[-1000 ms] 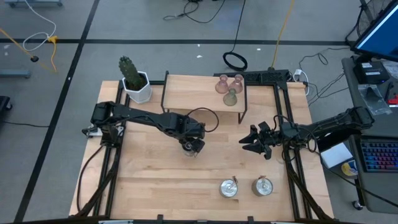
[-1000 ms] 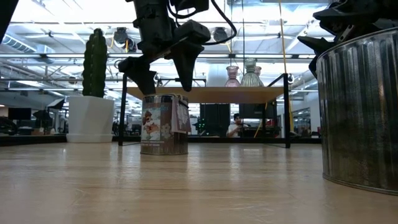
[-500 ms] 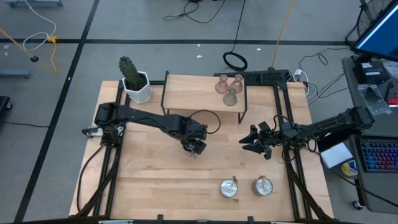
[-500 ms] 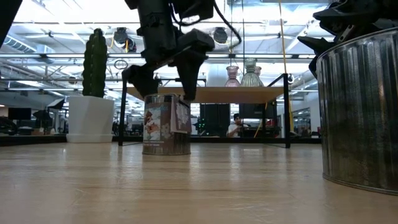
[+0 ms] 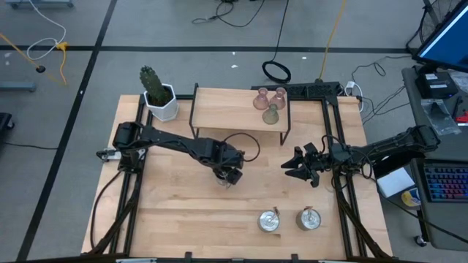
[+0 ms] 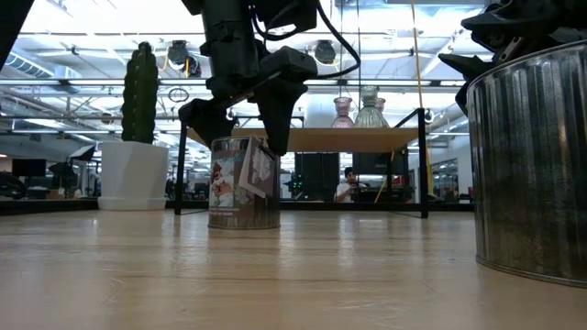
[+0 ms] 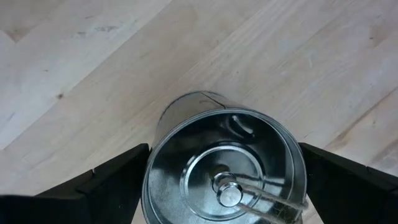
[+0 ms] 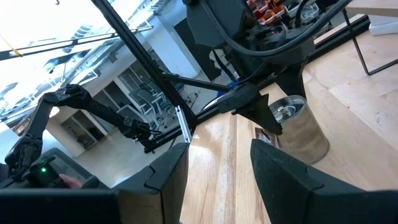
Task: Pick & Place candle stick holders
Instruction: Put the top silver scented candle on the shelf
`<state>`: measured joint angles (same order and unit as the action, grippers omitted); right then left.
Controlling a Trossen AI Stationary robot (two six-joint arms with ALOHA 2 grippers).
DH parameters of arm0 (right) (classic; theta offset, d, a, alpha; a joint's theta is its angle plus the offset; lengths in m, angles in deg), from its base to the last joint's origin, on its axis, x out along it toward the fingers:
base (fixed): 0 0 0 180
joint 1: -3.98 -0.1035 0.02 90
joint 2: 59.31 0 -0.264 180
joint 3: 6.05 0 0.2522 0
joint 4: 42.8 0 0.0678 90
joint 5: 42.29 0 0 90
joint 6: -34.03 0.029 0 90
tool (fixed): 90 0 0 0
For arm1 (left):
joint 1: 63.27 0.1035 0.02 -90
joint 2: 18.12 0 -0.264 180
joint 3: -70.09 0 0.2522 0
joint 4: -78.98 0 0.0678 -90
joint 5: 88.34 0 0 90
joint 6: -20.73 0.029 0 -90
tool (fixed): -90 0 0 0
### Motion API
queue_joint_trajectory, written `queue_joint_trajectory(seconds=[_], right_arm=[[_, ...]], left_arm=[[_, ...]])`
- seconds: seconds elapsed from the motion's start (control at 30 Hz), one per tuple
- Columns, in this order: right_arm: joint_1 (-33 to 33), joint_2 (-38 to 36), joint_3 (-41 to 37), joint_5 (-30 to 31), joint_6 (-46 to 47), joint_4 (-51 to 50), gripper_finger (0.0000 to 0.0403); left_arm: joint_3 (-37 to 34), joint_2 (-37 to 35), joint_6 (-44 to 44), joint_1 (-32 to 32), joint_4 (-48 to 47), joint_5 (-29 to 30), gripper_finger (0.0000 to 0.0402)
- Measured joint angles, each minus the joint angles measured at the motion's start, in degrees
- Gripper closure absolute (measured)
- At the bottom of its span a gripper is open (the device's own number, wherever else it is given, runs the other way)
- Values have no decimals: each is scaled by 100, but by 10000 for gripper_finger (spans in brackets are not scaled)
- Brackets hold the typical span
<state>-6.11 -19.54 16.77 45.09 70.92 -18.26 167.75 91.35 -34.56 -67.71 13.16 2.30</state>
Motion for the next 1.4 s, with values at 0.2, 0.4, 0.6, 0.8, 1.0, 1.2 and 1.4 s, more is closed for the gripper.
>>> queue_joint_trajectory(seconds=[0.2, 0.4, 0.6, 0.8, 1.0, 1.2, 1.4], right_arm=[[2, 0, 0, -1, 0, 0, 236], [2, 0, 0, -8, 0, 0, 236], [2, 0, 0, -12, 0, 0, 236], [2, 0, 0, -14, 0, 1, 236], [2, 0, 0, -17, 0, 1, 236], [2, 0, 0, -17, 0, 2, 236], [2, 0, 0, -17, 0, 2, 236]], left_arm=[[0, 15, 11, 0, -148, 75, 9], [-2, 21, -70, -17, -163, 90, 9], [-2, 21, -176, -17, -172, 92, 9], [-2, 21, -186, -13, -172, 97, 9], [-2, 21, -149, -17, -184, 182, 9], [-2, 21, -143, -15, -213, 213, 42], [-2, 18, -222, -15, -223, 225, 45]])
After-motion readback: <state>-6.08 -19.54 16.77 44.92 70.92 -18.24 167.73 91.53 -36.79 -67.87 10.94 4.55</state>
